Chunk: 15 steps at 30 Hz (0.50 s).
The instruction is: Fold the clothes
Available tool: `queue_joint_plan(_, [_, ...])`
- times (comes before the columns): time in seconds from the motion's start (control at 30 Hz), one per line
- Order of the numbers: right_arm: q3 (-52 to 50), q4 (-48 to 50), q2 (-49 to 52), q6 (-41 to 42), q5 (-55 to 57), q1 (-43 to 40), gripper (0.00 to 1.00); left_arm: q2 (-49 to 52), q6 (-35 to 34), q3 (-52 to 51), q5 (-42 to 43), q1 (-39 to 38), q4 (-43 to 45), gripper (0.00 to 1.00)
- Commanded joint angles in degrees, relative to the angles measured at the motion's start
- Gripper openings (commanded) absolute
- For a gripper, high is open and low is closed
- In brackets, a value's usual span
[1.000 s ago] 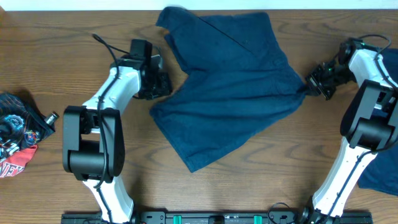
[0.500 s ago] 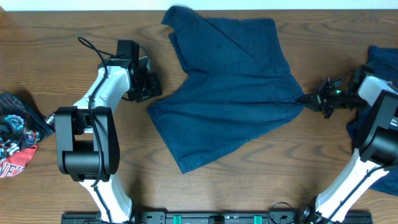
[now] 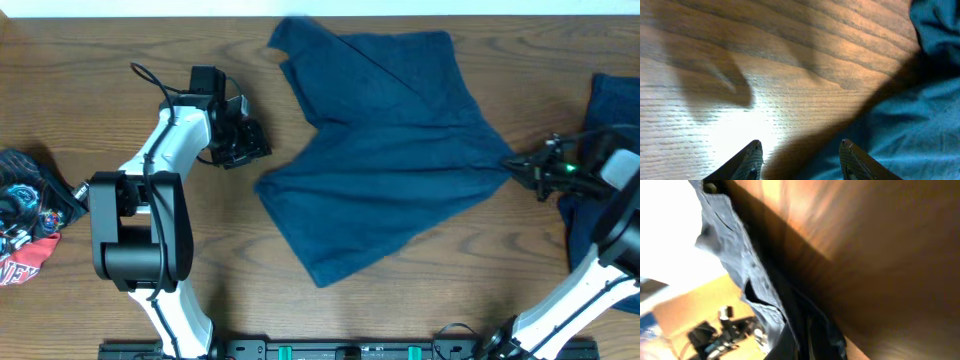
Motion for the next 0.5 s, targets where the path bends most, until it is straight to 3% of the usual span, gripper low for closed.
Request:
queue_joint_plan(0.0, [-5.3,-0.9,9.7,11.6,19.4,-5.7,0.01,-1.2,-0.5,0.3,1.0,-1.0,-0.3,0.52])
queue_joint_plan(0.1, [-5.1,0.3,9.7,7.5,19.5,-5.8,0.01,-1.2,-0.5,0.3,1.0,-1.5,0.0,0.59])
queue_joint_plan(0.13, [-5.0,0.4,9.7,6.3,19.7,-5.4,0.15,-1.2,-0.5,0.3,1.0,-1.6,0.0,0.61])
queue_joint_plan(0.17, [-4.7,0.5,9.7,5.4,20.5,-4.7,0.39,-1.2,-0.5,0.3,1.0,-1.6,0.1,0.61])
queue_joint_plan(0.27, [-4.2,0.8,9.7,4.9,21.8,-2.2,0.66,-1.2,-0.5,0.3,1.0,-1.7,0.1,0.67])
queue_joint_plan(0.33, [-3.6,1.5,9.7,4.9,22.0,-0.4,0.77,-1.2,-0.5,0.3,1.0,-1.7,0.1,0.68])
queue_joint_plan(0.47, [-1.2,2.0,9.7,4.7,22.0,3.5,0.85,-1.2,-0.5,0.3,1.0,-1.7,0.3,0.69])
